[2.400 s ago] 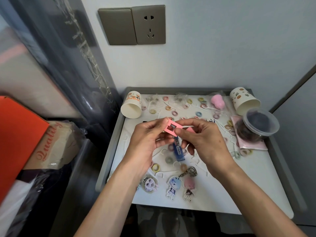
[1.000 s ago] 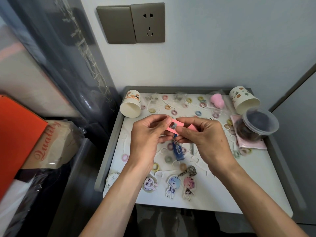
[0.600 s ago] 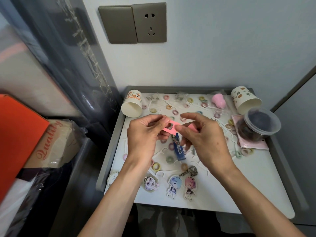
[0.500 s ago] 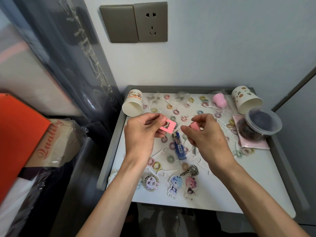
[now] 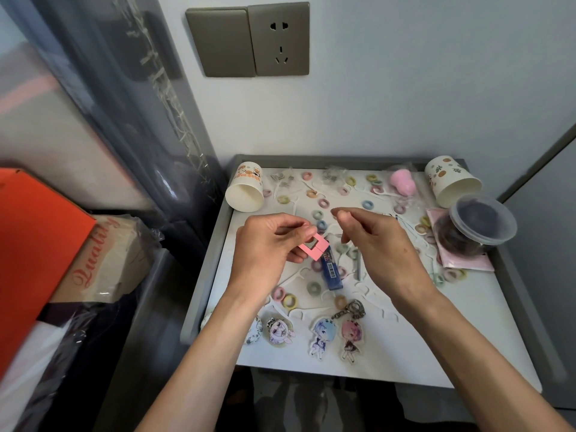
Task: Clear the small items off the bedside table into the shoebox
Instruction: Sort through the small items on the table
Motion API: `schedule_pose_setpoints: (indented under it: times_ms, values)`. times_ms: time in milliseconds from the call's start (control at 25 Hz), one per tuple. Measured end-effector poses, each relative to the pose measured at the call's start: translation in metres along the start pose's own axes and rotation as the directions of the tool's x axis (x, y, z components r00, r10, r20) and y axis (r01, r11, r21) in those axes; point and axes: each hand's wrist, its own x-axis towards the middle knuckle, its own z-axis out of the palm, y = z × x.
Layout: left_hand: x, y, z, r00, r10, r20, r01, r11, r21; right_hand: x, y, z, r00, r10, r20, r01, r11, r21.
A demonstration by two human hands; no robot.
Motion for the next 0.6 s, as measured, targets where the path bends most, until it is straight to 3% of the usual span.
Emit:
schedule_pose_setpoints:
  times_ms: [200,440,600]
  values:
    - [-0.0012,0.0004,-0.0001,0.998,-0.028,0.048,0.028,0.999,-0.014,0.0041,0.0020,-0.0010,0.990,0.019,0.143,-0.035,0.993,0.111]
    - [-0.0036,-0.0002,-0.0018,0.993,-0.051,0.109,0.061,0.994,-0.094,0.0024,0.0039,0.0051,0.997,0.008,0.077,-0.024,0.976,0.216]
    - [-0.0043,0.0018,-0.0051,0.990,-0.089,0.109,0.108,0.977,-0.183,0.0010,0.0037,0.0041,0.987,-0.028,0.158,-0.031,0.933,0.358]
